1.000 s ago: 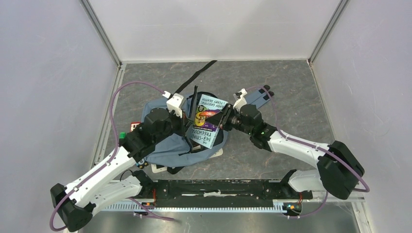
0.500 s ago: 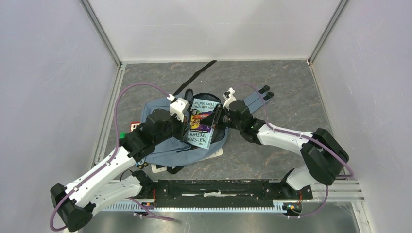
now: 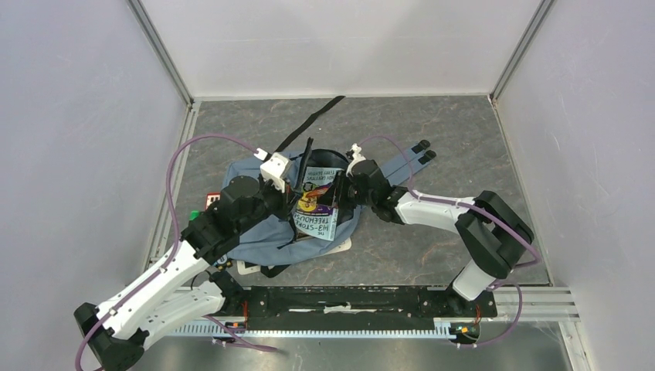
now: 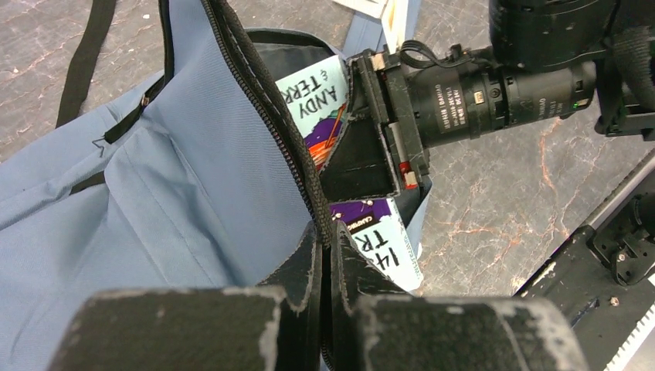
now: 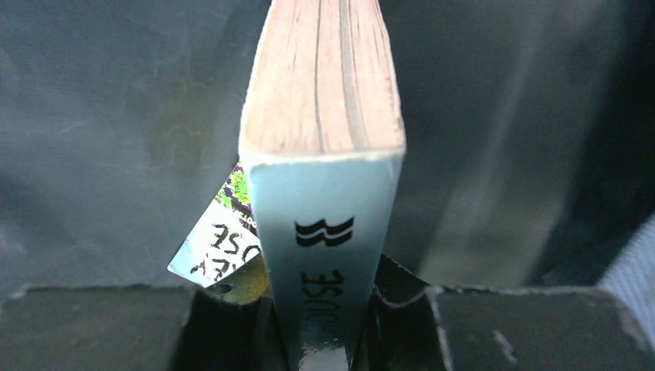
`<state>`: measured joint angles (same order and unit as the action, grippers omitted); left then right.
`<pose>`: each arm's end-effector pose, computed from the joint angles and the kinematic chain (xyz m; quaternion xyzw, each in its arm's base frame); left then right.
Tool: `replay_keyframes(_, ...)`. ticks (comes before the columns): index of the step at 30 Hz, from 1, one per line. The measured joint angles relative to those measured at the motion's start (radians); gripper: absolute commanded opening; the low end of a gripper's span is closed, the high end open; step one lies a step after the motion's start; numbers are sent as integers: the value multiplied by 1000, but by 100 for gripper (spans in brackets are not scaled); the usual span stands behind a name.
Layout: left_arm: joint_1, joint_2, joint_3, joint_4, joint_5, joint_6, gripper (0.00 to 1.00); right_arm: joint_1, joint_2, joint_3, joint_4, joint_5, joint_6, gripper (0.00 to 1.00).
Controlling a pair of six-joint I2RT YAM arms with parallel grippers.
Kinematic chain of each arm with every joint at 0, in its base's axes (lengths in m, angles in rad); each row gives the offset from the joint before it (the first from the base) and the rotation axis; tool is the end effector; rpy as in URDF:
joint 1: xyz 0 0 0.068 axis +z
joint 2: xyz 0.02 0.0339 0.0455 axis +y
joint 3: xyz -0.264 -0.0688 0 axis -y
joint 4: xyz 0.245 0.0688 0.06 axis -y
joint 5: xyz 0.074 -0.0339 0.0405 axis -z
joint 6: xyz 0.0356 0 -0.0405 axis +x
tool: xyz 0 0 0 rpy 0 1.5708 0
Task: Pack the student bag
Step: Place the book in the student bag.
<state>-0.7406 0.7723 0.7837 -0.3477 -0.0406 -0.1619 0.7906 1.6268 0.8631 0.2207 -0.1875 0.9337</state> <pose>0.1328 -0.1195 0.3243 0.2214 0.7848 -0.2375 0.5280 0.2390 0.2510 0.1947 0.0161 0.8681 0.4246 0.2566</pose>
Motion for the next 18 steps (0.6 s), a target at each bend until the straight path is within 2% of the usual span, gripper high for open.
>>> replay_keyframes(4,0,14,-1,10,11,0,2,3,58,40,23,-39,-5,0)
replay_keyframes(11,2,41,-2,24,25,0,2,18,209,203,10,-79,-23,0)
replay_keyframes(18,5,41,-2,24,-9,0,2,7,273,368,-135,-34,-108,0)
